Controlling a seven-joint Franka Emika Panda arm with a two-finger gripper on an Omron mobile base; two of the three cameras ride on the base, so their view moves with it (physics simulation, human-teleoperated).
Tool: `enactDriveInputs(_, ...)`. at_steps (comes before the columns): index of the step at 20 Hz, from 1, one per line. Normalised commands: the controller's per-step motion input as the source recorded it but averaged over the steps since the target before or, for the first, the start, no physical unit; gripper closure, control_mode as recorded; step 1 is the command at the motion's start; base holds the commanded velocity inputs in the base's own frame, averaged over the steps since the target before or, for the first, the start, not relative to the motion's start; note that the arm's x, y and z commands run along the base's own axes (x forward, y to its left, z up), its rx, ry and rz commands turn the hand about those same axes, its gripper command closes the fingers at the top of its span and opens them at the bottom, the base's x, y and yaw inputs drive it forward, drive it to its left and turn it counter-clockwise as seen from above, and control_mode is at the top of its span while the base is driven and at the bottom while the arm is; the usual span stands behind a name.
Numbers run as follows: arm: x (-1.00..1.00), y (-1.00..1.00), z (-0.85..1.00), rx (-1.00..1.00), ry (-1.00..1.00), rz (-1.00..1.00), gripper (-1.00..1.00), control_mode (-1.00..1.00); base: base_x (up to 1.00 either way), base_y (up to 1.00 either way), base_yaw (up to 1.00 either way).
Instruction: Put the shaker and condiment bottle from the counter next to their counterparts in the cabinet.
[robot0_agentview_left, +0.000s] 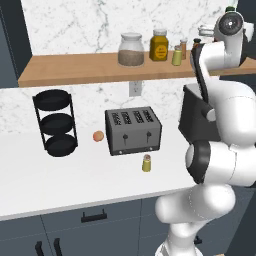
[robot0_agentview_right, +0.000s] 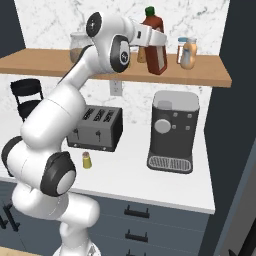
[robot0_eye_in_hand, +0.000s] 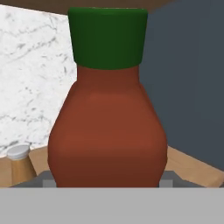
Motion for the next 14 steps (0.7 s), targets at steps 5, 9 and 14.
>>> enactDriveInputs(5,0.30,-0.07,0.00,0.03,0.03,-0.03,1.00,-1.00,0.00,0.00,0.00)
enactDriveInputs(9,0.34,-0.15,0.00,0.00,0.00,-0.04,1.00,-1.00,0.00,0.00,0.00)
enactDriveInputs(14,0.37,-0.15,-0.07,0.00,0.00,-0.01,1.00,-1.00,0.00,0.00,0.00)
